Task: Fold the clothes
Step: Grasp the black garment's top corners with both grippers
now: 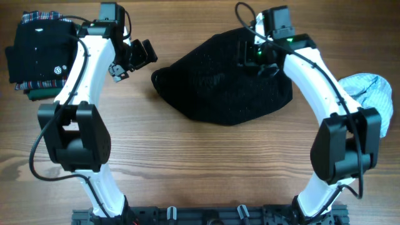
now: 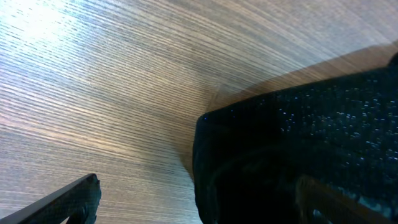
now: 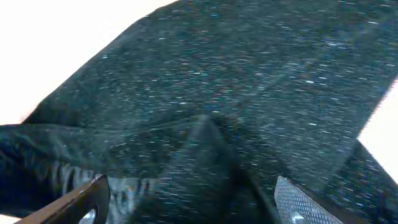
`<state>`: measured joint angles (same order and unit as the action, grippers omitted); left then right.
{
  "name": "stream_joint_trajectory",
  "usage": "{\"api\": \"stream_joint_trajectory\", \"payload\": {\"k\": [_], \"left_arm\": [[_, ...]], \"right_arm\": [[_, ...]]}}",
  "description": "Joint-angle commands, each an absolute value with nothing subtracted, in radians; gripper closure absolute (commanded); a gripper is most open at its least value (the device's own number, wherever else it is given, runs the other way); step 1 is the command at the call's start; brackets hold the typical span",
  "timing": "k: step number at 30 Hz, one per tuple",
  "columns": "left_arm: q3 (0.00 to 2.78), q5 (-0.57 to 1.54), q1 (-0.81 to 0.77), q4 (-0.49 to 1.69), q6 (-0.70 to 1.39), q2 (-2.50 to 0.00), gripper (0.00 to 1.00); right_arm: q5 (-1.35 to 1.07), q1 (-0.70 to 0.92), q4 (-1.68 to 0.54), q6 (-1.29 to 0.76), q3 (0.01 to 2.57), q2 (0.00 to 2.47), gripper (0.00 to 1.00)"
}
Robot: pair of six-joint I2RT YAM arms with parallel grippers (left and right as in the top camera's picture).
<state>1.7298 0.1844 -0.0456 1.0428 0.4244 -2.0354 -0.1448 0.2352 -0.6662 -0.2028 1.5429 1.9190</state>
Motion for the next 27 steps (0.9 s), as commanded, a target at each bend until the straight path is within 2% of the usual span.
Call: {"api": "stream_joint_trajectory", "payload": {"k": [1,4,7,13,15,16,19,23,27], "left_arm": [[1.734,0.215,-0.047,1.036,0.434,-2.083,0.0],[1.734,0.243,-0.048,1.027,0.428,-2.109,0.0],[1.734,0.27,-0.051,1.021,0.427,-2.134,0.01],[1.734,0.27,-0.069,1.014,0.427,-2.141,0.15],[1.734,0.27,-0.076,1.006,0.427,-2.141,0.2],[1.734,0.27,-0.081,1.004,0.427,-2.141,0.21],[1.734,0.273,-0.097,0.997,0.427,-2.141,0.25],[1.734,0.273,-0.13,0.977,0.412,-2.141,0.23],[1.734,0.272,-0.178,0.981,0.285,-2.141,0.22]], "right_arm": [[-0.142,0.256,-0.659,-0.217,1.562,1.929,0.15],[-0.136,0.256,-0.678,-0.22,1.562,1.929,0.17],[-0.097,0.256,-0.739,-0.23,1.562,1.929,0.3],[-0.006,0.253,-0.879,-0.237,1.562,1.928,0.67],[-0.007,0.251,-0.91,-0.239,1.562,1.928,0.84],[-0.006,0.249,-0.919,-0.239,1.562,1.927,0.88],[-0.007,0.247,-0.929,-0.239,1.562,1.926,0.94],[-0.007,0.247,-0.929,-0.239,1.562,1.926,0.94],[-0.007,0.247,-0.928,-0.24,1.563,1.926,0.94]]}}
